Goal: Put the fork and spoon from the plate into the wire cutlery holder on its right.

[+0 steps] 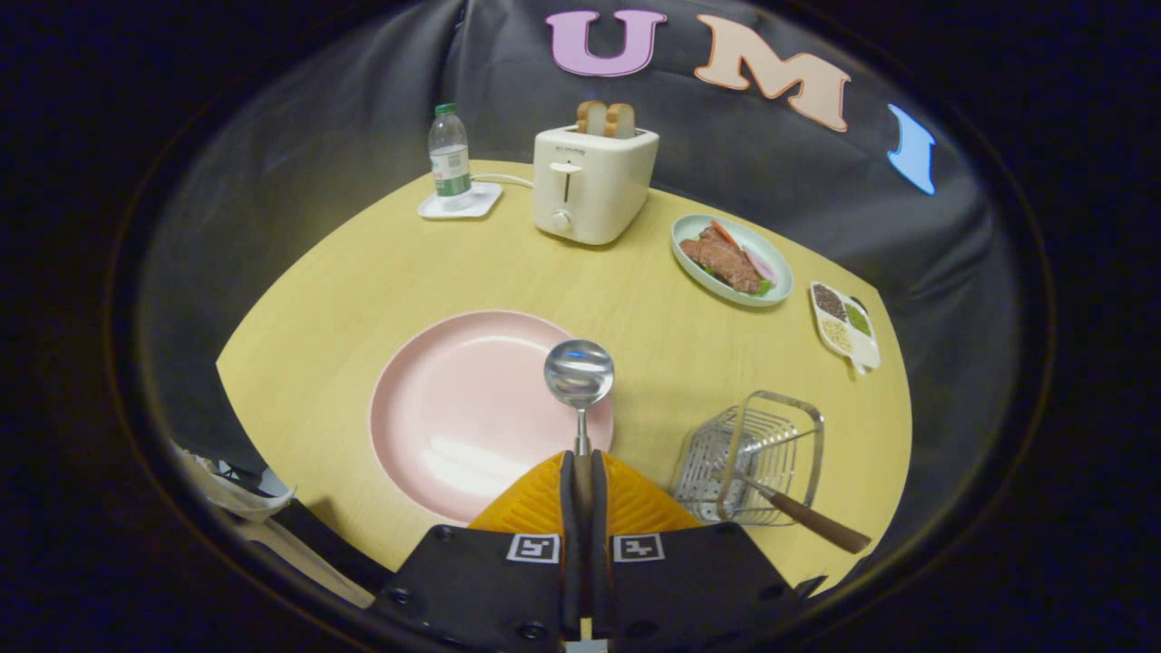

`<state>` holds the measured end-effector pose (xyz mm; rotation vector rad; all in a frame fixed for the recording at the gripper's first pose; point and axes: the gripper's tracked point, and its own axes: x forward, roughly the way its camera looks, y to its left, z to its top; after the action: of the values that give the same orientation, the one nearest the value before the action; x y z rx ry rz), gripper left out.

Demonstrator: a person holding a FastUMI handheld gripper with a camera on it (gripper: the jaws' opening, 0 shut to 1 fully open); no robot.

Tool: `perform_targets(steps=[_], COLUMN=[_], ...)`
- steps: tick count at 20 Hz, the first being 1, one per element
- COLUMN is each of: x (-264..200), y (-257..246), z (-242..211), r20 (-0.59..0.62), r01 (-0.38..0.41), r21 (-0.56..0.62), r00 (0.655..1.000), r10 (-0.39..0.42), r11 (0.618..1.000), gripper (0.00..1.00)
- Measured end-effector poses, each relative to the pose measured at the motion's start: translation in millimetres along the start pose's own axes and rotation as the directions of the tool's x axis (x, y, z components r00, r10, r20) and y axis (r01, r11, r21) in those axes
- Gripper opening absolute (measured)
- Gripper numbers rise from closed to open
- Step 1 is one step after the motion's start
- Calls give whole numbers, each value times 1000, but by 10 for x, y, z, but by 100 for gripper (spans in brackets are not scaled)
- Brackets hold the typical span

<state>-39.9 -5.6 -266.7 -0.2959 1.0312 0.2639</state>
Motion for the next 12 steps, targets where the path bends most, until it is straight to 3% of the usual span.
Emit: perform_targets(steps=[12], x=[-298], y=[-783], z=[-96], r20=[-99], r01=[-11], r21=[-87], r00=[995], r10=[2], r11=[996], gripper=[7])
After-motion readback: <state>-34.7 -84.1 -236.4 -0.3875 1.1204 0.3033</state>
